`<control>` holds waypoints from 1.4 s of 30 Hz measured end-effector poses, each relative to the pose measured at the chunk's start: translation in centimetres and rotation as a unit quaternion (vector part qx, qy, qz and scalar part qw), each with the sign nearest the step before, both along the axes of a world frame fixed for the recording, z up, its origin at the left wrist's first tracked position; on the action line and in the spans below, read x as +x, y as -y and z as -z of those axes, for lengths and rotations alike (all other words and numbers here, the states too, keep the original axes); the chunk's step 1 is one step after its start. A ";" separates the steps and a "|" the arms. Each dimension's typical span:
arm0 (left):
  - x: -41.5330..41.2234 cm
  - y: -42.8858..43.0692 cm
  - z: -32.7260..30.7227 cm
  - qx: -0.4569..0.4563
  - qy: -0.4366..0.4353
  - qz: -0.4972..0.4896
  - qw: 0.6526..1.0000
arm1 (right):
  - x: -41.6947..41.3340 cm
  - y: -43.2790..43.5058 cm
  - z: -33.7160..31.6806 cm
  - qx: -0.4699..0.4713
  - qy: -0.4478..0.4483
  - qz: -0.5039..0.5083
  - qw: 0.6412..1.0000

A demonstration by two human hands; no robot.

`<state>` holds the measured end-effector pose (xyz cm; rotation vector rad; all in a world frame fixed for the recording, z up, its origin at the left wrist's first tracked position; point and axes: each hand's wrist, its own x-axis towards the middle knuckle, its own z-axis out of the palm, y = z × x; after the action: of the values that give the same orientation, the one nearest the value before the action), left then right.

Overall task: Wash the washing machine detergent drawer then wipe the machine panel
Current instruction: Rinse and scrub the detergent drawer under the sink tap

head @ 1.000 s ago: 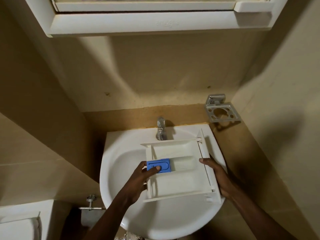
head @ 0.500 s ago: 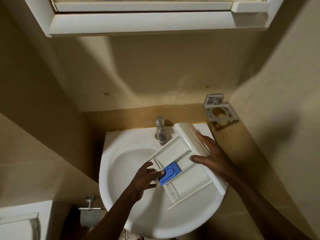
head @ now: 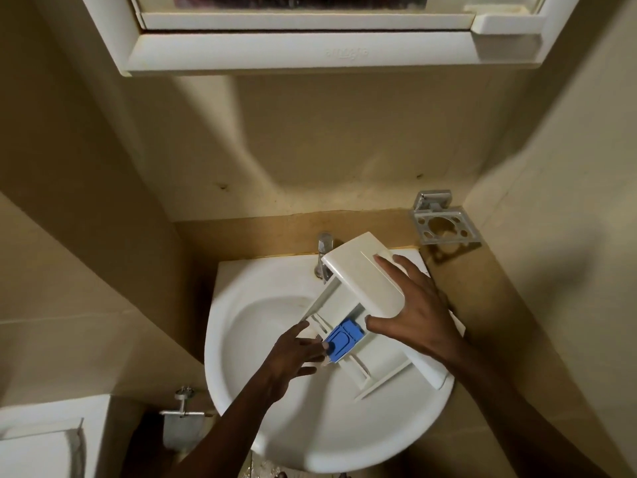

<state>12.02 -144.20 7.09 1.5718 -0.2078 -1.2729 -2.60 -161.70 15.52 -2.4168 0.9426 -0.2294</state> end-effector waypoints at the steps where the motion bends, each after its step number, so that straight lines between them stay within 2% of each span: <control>1: 0.1 -0.1 0.0 -0.002 0.003 -0.001 1.000 | 0.1 -0.1 0.0 -0.002 0.006 0.002 1.000; 7: 0.4 -1.0 -0.3 0.008 0.024 0.001 1.000 | 0.3 -1.1 0.0 -0.023 0.026 -0.002 0.999; 10: 0.5 -1.5 -0.4 0.012 0.052 -0.041 0.998 | 0.2 -1.3 0.0 -0.031 0.022 0.009 0.999; 15: 0.6 -1.9 -1.9 -0.045 0.077 -0.072 0.993 | 0.1 -1.5 0.7 -0.036 0.010 0.003 0.999; 19: 0.9 -2.1 -2.8 -0.070 0.100 -0.090 0.988 | -0.2 -1.8 0.4 -0.006 0.084 0.021 0.996; 24: 0.3 -2.5 -2.8 -0.084 0.142 -0.156 0.974 | 0.7 -1.9 0.7 0.003 0.031 0.000 1.000; 28: -0.3 -3.2 -2.7 -0.085 0.179 -0.234 0.952 | 0.4 -2.2 1.1 0.006 0.058 -0.001 0.998; 31: -0.9 -4.2 -2.5 -0.084 0.173 -0.271 0.943 | 0.8 -2.8 1.2 -0.007 0.022 -0.031 0.999; 35: -1.8 -5.6 -2.1 -0.071 0.171 -0.278 0.943 | 1.1 -3.3 0.8 -0.057 0.049 -0.032 0.997; 39: -2.4 -6.8 -1.9 -0.075 0.160 -0.288 0.941 | 1.4 -4.3 1.0 -0.051 0.005 -0.062 0.997; 42: -2.5 -7.6 -2.5 -0.086 0.148 -0.264 0.949 | 1.1 -5.0 0.5 -0.027 0.025 -0.043 0.998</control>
<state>9.54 -136.61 9.59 1.5266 -0.0731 -0.5859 -1.52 -156.74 15.00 -2.4824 0.8192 -0.2869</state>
